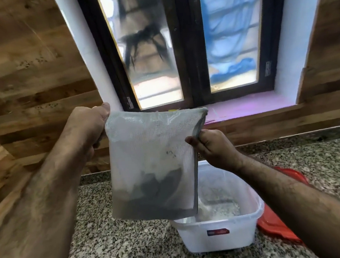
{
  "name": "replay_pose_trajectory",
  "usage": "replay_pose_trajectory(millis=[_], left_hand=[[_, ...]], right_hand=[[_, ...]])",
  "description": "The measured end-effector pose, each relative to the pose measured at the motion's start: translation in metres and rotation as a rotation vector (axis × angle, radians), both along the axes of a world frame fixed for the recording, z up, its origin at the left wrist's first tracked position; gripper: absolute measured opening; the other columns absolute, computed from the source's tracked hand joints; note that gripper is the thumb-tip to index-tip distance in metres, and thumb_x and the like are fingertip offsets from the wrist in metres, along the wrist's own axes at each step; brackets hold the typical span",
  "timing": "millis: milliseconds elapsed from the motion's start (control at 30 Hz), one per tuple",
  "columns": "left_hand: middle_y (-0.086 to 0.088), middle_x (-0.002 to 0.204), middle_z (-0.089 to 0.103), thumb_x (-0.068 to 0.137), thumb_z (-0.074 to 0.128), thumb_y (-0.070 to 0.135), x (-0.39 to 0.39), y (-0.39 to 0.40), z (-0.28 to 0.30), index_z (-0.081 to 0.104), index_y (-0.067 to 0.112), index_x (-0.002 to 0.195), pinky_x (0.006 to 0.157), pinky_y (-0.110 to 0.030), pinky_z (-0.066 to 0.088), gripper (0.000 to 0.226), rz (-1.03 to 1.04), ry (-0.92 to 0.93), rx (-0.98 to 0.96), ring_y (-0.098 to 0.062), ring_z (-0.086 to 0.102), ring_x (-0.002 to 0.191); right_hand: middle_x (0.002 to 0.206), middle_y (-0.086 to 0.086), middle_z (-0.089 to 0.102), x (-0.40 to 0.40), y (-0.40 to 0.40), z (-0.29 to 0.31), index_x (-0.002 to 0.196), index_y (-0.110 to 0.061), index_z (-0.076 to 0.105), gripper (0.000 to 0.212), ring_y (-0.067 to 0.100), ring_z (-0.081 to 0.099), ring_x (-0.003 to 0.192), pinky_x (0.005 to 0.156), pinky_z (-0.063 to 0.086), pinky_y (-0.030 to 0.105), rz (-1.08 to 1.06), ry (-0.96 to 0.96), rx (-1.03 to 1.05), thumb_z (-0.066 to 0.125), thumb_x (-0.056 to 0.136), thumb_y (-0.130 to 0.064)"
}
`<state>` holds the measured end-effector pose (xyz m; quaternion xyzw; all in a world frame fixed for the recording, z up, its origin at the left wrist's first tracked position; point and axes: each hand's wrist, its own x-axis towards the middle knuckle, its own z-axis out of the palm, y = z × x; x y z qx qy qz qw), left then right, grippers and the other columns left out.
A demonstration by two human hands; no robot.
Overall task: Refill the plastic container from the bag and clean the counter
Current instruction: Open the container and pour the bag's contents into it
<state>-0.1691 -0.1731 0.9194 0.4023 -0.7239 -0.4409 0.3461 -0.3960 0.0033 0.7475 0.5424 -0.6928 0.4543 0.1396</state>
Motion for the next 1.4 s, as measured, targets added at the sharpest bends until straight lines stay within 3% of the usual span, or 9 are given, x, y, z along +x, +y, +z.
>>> replay_pose_trajectory(millis=[300, 500, 700, 800, 933, 1067, 1167, 1267, 1400], left_hand=[[-0.003, 0.078, 0.057, 0.107, 0.063, 0.049, -0.034, 0.007, 0.002, 0.074, 0.002, 0.111, 0.058, -0.030, 0.036, 0.049, -0.019, -0.060, -0.049, -0.017, 0.046, 0.062], [-0.009, 0.080, 0.058, 0.103, 0.065, 0.045, -0.055, 0.014, 0.006, 0.068, 0.002, 0.099, 0.059, -0.030, 0.037, 0.044, -0.013, -0.124, -0.124, -0.024, 0.048, 0.064], [-0.012, 0.107, 0.070, 0.102, 0.063, 0.049, -0.066, 0.028, 0.007, 0.065, 0.006, 0.098, 0.104, -0.053, 0.056, 0.043, -0.036, -0.246, -0.286, -0.038, 0.065, 0.108], [-0.011, 0.103, 0.067, 0.103, 0.061, 0.047, -0.073, 0.033, 0.008, 0.065, 0.006, 0.095, 0.101, -0.052, 0.056, 0.042, -0.044, -0.337, -0.394, -0.035, 0.062, 0.103], [-0.013, 0.098, 0.061, 0.104, 0.051, 0.048, -0.083, 0.028, 0.007, 0.060, 0.008, 0.090, 0.085, -0.042, 0.051, 0.044, -0.024, -0.495, -0.555, -0.036, 0.056, 0.095], [-0.007, 0.092, 0.056, 0.106, 0.045, 0.047, -0.090, 0.024, 0.001, 0.067, 0.007, 0.100, 0.079, -0.038, 0.043, 0.046, -0.044, -0.586, -0.668, -0.032, 0.053, 0.091], [-0.008, 0.096, 0.059, 0.107, 0.046, 0.043, -0.094, 0.032, -0.001, 0.068, 0.006, 0.108, 0.079, -0.039, 0.043, 0.043, -0.046, -0.574, -0.695, -0.032, 0.055, 0.092], [-0.011, 0.101, 0.061, 0.108, 0.048, 0.040, -0.099, 0.041, -0.002, 0.068, 0.004, 0.112, 0.079, -0.037, 0.040, 0.041, -0.067, -0.554, -0.698, -0.030, 0.054, 0.092], [-0.020, 0.125, 0.070, 0.108, 0.047, 0.038, -0.106, 0.048, -0.005, 0.069, 0.002, 0.119, 0.085, -0.038, 0.043, 0.043, -0.130, -0.524, -0.697, -0.030, 0.052, 0.096]], right_hand=[[0.081, -0.004, 0.073, -0.014, 0.019, -0.017, 0.089, -0.013, 0.072, 0.074, 0.015, 0.070, 0.073, 0.066, 0.057, 0.039, -0.001, -0.154, 0.022, 0.039, 0.100, -0.078], [0.092, 0.002, 0.081, -0.023, 0.032, -0.030, 0.096, -0.011, 0.076, 0.078, 0.018, 0.079, 0.086, 0.078, 0.064, 0.050, -0.001, -0.325, 0.061, 0.046, 0.095, -0.083], [0.077, -0.009, 0.077, -0.023, 0.050, -0.026, 0.076, -0.025, 0.073, 0.070, 0.006, 0.074, 0.076, 0.079, 0.061, 0.042, -0.054, -0.342, 0.172, 0.041, 0.094, -0.085], [0.071, -0.012, 0.075, -0.019, 0.062, -0.011, 0.066, -0.035, 0.068, 0.058, 0.002, 0.071, 0.071, 0.076, 0.058, 0.035, -0.125, -0.323, 0.345, 0.043, 0.102, -0.073], [0.063, -0.006, 0.074, -0.018, 0.084, 0.037, 0.067, -0.022, 0.073, 0.048, 0.002, 0.067, 0.053, 0.056, 0.051, 0.026, -0.299, -0.229, 0.576, 0.064, 0.099, -0.057], [0.063, -0.001, 0.068, -0.007, 0.095, 0.077, 0.068, -0.015, 0.070, 0.034, 0.020, 0.064, 0.064, 0.059, 0.046, 0.031, -0.511, -0.148, 0.327, 0.067, 0.090, -0.040], [0.083, -0.006, 0.068, 0.012, 0.085, 0.084, 0.087, -0.023, 0.067, 0.028, 0.013, 0.062, 0.077, 0.064, 0.046, 0.029, -0.331, -0.098, 0.084, 0.069, 0.093, -0.050], [0.113, -0.006, 0.073, 0.021, 0.060, 0.080, 0.120, -0.020, 0.072, 0.052, 0.013, 0.066, 0.101, 0.084, 0.056, 0.033, -0.137, -0.105, 0.165, 0.065, 0.091, -0.063], [0.088, -0.005, 0.069, 0.023, 0.033, 0.079, 0.099, -0.018, 0.071, 0.026, 0.013, 0.062, 0.081, 0.073, 0.053, 0.038, -0.085, -0.212, 0.210, 0.066, 0.102, -0.043]])
